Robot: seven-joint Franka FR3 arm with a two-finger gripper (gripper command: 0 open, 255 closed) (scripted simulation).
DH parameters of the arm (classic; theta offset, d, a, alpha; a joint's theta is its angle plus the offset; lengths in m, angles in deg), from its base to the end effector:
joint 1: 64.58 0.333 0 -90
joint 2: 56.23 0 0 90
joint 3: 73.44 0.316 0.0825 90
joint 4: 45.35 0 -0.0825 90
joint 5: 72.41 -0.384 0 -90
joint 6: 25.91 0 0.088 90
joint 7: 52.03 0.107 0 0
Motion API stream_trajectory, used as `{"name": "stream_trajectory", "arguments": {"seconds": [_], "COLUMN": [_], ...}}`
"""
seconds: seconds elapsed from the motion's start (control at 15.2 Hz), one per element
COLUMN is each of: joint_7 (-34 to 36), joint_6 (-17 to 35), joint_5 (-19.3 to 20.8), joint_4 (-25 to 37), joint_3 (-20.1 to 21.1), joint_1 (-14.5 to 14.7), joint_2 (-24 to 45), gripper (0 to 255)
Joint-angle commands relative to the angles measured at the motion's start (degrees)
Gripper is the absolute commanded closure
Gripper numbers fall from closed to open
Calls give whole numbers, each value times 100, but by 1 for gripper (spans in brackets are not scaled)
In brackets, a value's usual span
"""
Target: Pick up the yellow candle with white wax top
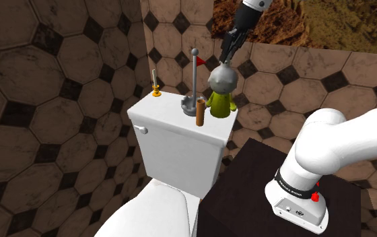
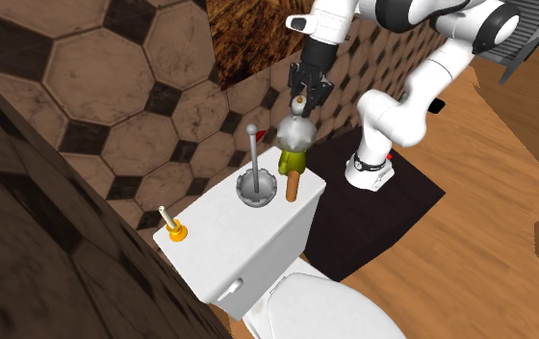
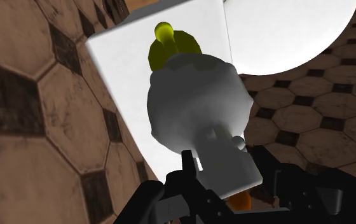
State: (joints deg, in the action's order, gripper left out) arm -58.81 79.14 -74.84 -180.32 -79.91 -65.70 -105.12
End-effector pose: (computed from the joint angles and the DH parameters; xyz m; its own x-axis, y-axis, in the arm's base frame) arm 0.3091 -0.0517 0.6372 0.9431 -0.0095 0.3325 0.0212 -0.9959 -0.0883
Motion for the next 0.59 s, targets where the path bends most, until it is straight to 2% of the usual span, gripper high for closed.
{"name": "stream_trajectory", "arguments": {"seconds": [0.0, 0.4, 0.53], "joint_7": [24, 60, 61], "joint_6": [-148, -545, -555], "joint_5": [-8, -20, -20], "joint_4": [216, 804, 819], "joint_3": [15, 24, 24], "joint_1": [11, 34, 35], "joint_2": [55, 244, 249], "gripper": [255, 255, 255]}}
